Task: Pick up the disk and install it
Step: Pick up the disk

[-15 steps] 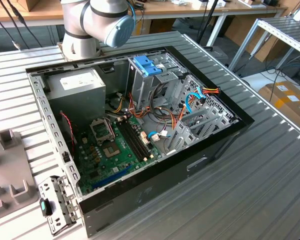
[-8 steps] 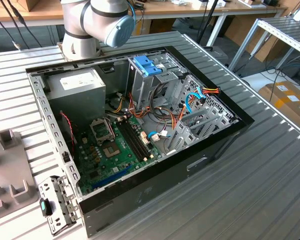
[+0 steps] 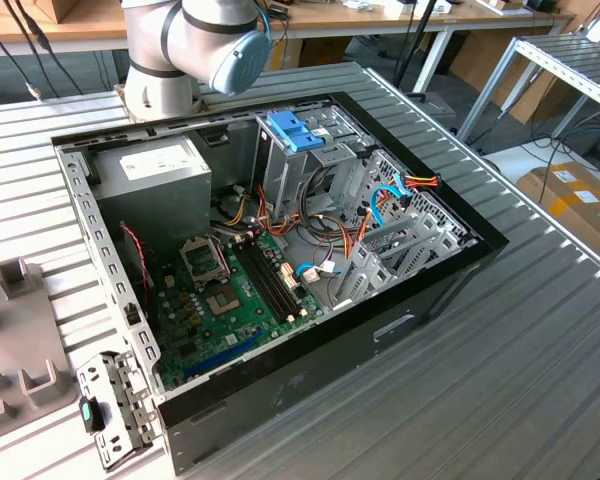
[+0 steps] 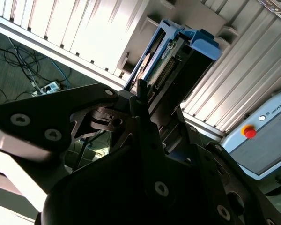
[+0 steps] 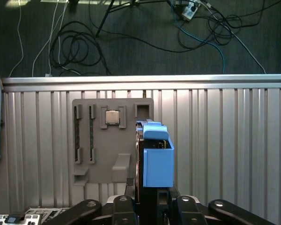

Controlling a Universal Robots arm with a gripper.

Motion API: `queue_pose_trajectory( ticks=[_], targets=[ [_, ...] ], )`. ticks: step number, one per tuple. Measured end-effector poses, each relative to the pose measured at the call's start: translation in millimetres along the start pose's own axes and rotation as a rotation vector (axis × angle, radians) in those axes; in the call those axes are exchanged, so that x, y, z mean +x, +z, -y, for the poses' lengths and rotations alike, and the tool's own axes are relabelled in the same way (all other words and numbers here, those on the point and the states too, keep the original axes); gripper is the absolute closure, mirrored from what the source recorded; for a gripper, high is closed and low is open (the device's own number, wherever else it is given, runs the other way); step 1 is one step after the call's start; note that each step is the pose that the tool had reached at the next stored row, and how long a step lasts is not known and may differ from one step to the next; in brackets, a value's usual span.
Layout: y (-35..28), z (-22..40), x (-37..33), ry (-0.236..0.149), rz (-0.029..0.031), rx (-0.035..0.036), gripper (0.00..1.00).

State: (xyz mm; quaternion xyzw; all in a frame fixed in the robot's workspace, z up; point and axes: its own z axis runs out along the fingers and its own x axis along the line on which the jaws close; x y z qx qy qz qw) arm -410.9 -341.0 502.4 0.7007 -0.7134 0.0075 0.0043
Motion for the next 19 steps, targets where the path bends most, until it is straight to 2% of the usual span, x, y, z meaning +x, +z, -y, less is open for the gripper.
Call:
queue_pose_trajectory(
  ticks=[19],
  targets=[
    [0.1,26.4,-0.5,0.000,0.0000,-0.0001,0.65]
  ],
)
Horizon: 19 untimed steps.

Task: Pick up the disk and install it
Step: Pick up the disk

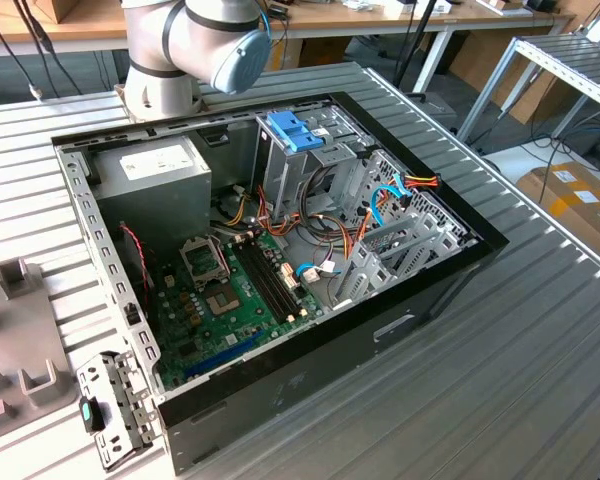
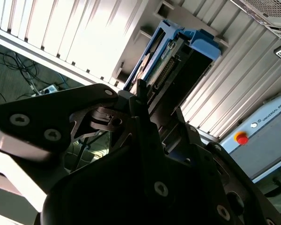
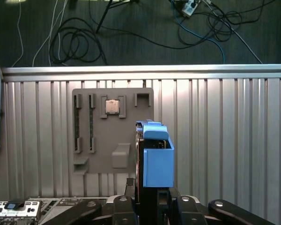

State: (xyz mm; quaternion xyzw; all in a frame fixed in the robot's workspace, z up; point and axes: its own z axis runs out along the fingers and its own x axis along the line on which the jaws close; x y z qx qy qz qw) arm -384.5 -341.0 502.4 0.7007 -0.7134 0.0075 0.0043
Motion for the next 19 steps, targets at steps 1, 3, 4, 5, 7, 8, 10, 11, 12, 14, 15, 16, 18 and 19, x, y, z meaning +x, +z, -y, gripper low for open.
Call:
queue_pose_trajectory(
  ticks=[1,3,4,5,7,8,10,11,12,14,15,16,18,19],
  targets=[
    [0.0,1.2,0.0,0.000,0.0000,0.0001,0.65],
    [0.0,3.9,-0.1,0.000,0.0000,0.0001,0.65],
    [0.1,5.3,-0.1,0.000,0.0000,0.0000,0.65],
    [0.1,8.0,-0.1,0.000,0.0001,0.0001,0.65],
    [0.1,11.4,-0.2,0.000,0.0000,0.0000,0.65],
    [0.0,12.6,-0.2,0.000,0.0000,-0.0001,0.65],
    [0.1,14.8,-0.2,0.000,0.0000,0.0000,0.65],
    [0.1,16.1,-0.3,0.000,0.0000,0.0000,0.65],
    [0.1,17.3,-0.3,0.000,0.0000,0.0000,0.65],
    [0.1,20.8,-0.4,0.000,0.0000,0.0000,0.65],
    [0.1,21.9,-0.4,0.000,0.0000,0.0000,0.65],
    [0.1,23.5,-0.4,0.000,0.0000,0.0001,0.65],
    [0.1,26.3,-0.5,0.000,0.0000,0.0000,0.65],
    [0.1,27.6,-0.5,0.000,0.0000,0.0000,0.65]
  ],
)
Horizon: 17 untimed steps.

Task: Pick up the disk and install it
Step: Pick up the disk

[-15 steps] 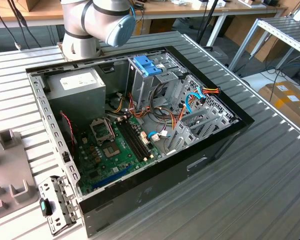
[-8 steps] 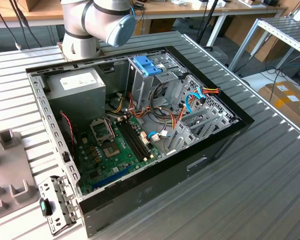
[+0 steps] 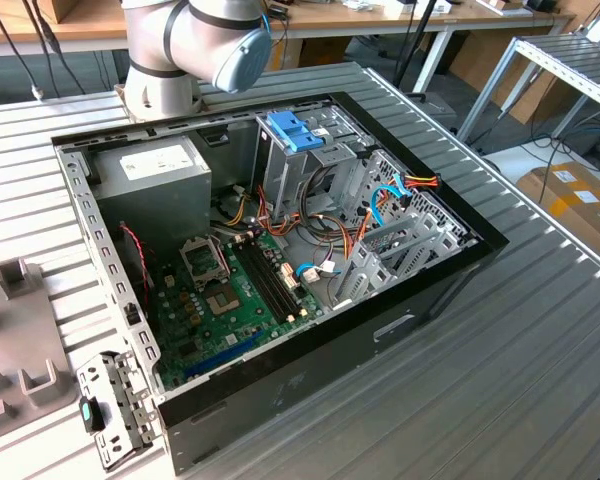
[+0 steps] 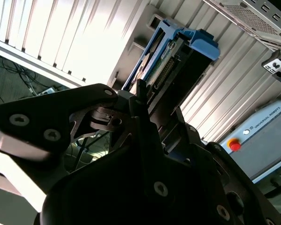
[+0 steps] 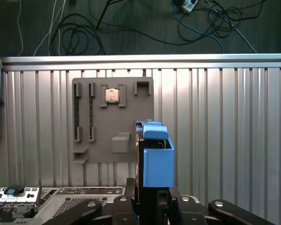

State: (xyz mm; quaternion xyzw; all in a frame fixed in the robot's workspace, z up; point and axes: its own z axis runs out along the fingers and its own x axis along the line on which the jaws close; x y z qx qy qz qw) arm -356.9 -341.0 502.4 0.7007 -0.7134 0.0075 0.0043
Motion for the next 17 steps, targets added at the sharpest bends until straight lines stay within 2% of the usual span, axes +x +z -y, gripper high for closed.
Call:
queue_pose_trajectory(
  ticks=[2,10,17],
  targets=[
    [0.0,2.3,0.0,0.000,0.0000,0.0000,0.65],
    [0.0,3.8,-0.1,0.000,0.0000,0.0000,0.65],
    [0.2,13.0,-0.2,0.000,0.0001,0.0001,0.65]
  ],
)
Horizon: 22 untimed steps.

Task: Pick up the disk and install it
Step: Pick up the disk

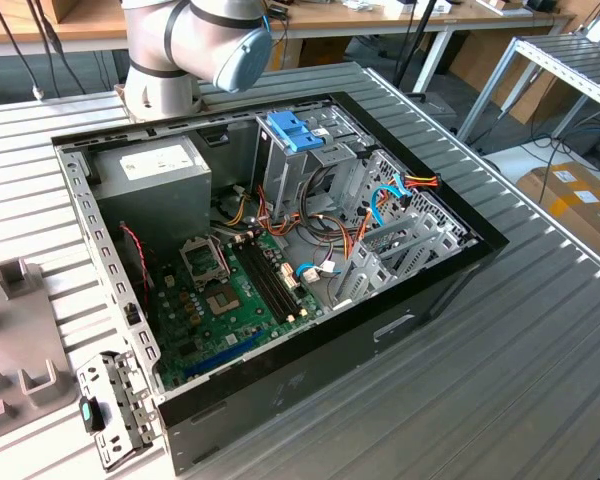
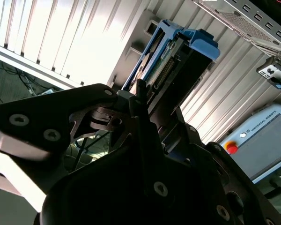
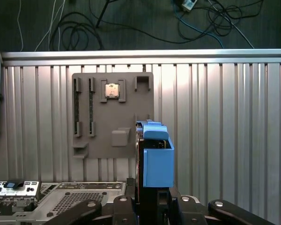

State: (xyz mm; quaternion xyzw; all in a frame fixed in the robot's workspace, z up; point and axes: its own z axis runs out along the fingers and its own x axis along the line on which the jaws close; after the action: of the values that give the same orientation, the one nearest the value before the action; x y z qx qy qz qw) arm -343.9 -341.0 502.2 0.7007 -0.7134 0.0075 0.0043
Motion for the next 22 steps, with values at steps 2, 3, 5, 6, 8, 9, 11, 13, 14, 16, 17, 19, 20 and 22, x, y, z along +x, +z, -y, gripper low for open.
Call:
queue_pose_trajectory(
  ticks=[2,3,5,6,8,9,11,13,14,16,17,19,20,22],
  targets=[
    [0.1,2.4,0.0,0.000,0.0000,0.0000,0.65],
    [0.1,4.4,-0.1,0.000,0.0000,-0.0001,0.65],
    [0.2,7.7,-0.2,0.000,0.0000,-0.0001,0.65],
    [0.3,9.9,-0.2,0.000,0.0001,-0.0001,0.65],
    [0.5,15.6,-0.3,0.000,0.0001,-0.0001,0.65],
    [0.6,20.2,-0.4,0.000,0.0001,-0.0001,0.65],
    [0.9,32.2,-0.6,0.000,0.0001,-0.0001,0.65],
    [1.0,35.5,-0.6,0.000,0.0001,0.0000,0.65],
    [1.1,37.2,-0.7,0.000,0.0000,-0.0001,0.65],
    [1.2,41.7,-0.8,0.000,0.0001,0.0000,0.65],
    [1.2,43.9,-0.8,0.000,0.0001,0.0000,0.65],
    [1.3,49.8,-0.9,0.000,0.0001,-0.0001,0.65],
    [1.3,53.2,-1.0,0.000,0.0000,-0.0002,0.65],
    [1.6,59.3,-1.1,0.000,0.0001,0.0000,0.65]
  ],
)
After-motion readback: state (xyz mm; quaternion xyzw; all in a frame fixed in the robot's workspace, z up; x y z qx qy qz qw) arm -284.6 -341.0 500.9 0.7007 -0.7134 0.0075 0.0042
